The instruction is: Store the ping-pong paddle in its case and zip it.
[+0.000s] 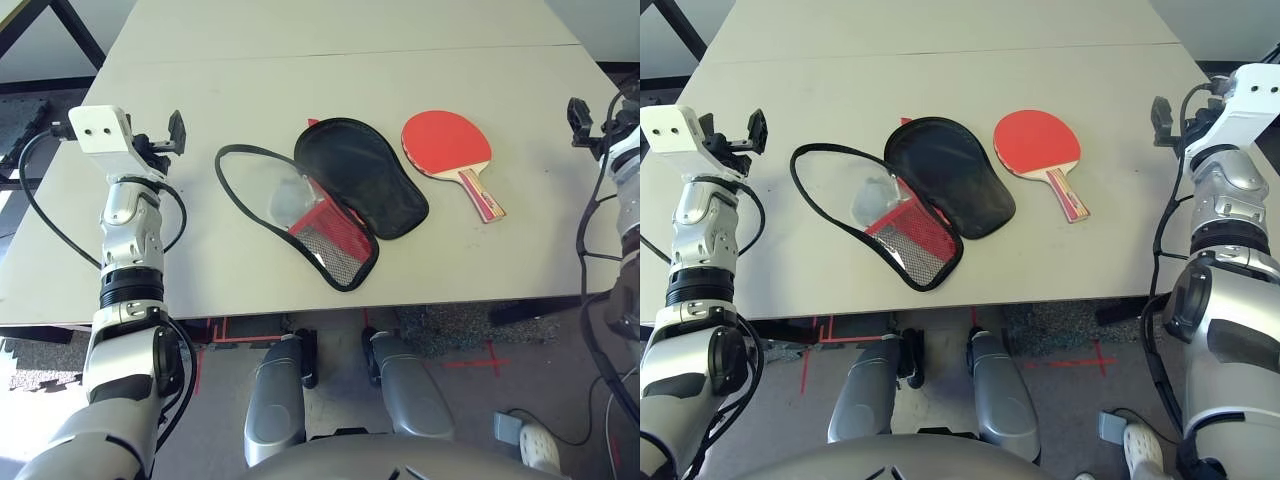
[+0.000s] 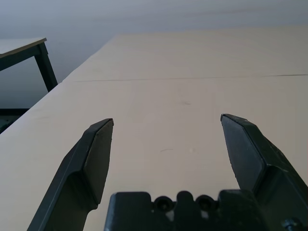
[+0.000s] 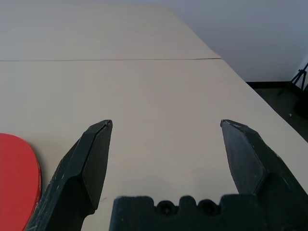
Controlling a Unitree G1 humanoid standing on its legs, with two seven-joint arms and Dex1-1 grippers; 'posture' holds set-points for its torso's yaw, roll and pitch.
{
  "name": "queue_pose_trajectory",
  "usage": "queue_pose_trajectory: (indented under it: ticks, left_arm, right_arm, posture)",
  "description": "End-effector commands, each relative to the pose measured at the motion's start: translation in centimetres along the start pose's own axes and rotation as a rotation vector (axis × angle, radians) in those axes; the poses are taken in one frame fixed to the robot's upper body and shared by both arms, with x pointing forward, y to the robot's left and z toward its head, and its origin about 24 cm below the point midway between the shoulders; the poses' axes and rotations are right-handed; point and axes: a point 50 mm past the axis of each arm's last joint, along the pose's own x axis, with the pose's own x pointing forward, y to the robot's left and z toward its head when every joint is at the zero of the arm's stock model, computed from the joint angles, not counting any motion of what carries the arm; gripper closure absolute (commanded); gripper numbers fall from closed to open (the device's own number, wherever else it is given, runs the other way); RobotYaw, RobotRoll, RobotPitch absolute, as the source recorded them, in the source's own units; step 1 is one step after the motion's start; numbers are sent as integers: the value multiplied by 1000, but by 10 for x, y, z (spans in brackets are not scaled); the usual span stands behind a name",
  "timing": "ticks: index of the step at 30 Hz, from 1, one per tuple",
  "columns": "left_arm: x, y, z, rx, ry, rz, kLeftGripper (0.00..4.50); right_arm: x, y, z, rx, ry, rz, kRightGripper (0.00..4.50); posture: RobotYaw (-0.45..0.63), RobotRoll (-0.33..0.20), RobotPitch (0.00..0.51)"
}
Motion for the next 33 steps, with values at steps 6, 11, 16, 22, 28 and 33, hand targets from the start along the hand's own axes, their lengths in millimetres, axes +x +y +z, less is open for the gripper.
queue_pose_trajectory:
  ticks: [6, 11, 16, 22, 28, 33]
  left_arm:
    - [-7, 5, -3, 13, 2, 30, 0]
    - [-9, 19, 6, 29, -21, 63, 0]
    - [-5, 29, 25, 52, -57, 49, 0]
    - [6, -4, 82, 18, -80, -288, 0]
    - [-4, -64, 104, -21, 24, -711, 0]
    - [-15, -91, 104, 18, 116, -934, 0]
  right_arm:
    - [9, 8, 12, -17, 7, 30, 36]
    - [10, 11, 14, -16, 2, 37, 36]
    - [10, 14, 7, -4, 16, 45, 36]
    - [8, 23, -8, 13, 53, 83, 36]
    - [6, 33, -20, 18, 88, 134, 36]
    - [9, 43, -21, 47, 117, 169, 36]
  posture:
    - [14, 0, 230]
    - [31, 0, 219]
    - [67, 0, 211]
    - [66, 0, 221]
    - [58, 0, 231]
    - [24, 0, 237]
